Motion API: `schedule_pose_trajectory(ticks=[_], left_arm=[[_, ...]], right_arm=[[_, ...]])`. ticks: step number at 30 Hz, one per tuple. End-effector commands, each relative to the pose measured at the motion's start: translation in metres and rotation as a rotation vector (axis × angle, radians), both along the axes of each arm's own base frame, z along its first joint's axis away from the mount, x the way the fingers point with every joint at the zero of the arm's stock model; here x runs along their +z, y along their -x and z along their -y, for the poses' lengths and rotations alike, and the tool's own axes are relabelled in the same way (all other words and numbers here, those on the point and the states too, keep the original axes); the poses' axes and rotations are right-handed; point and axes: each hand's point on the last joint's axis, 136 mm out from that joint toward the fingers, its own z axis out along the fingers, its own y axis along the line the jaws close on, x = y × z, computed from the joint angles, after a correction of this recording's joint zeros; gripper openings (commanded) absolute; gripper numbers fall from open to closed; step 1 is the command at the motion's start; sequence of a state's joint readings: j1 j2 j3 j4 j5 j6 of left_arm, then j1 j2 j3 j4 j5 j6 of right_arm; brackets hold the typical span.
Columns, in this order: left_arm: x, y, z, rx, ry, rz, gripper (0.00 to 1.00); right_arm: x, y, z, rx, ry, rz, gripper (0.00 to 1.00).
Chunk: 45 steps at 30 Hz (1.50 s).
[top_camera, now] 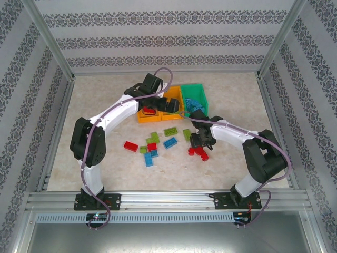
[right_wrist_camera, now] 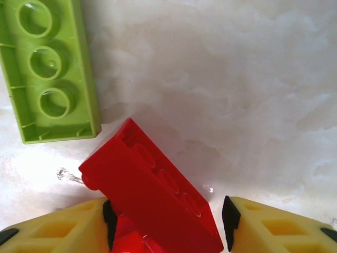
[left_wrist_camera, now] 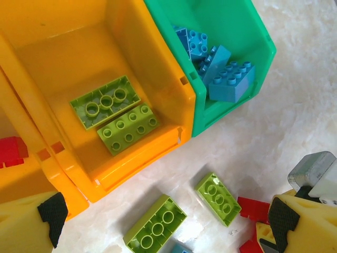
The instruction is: Sort the legos into containers by color
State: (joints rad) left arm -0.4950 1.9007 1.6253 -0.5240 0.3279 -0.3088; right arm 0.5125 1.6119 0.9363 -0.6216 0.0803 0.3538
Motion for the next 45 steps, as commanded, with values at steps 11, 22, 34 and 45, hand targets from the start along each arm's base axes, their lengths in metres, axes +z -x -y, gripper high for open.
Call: schedule_pose_trajectory(ticks=[11, 22, 34, 45], left_arm=[[0.009, -0.004, -0.023, 0.067, -0.005, 0.036, 1.00], [0.008, 0.013, -0.081, 0.215, -0.083, 0.065, 0.99], [-0.032, 0.086, -0.173, 0.443, -0.253, -0.041, 0.99], [-0.084, 0.143, -0.193, 0.447, -0.326, -0.211, 1.00]], right_arm=[[-0.001, -0.010, 0.018, -0.136, -0.029, 0.011, 0.24], [0.070, -0.052, -0.028, -0.177, -0.331, 0.231, 0.17], [0.139, -0.116, -0.168, -0.019, -0.701, 0.294, 0.17], [0.113, -0.163, -0.226, -0.062, -0.762, 0.214, 0.20]])
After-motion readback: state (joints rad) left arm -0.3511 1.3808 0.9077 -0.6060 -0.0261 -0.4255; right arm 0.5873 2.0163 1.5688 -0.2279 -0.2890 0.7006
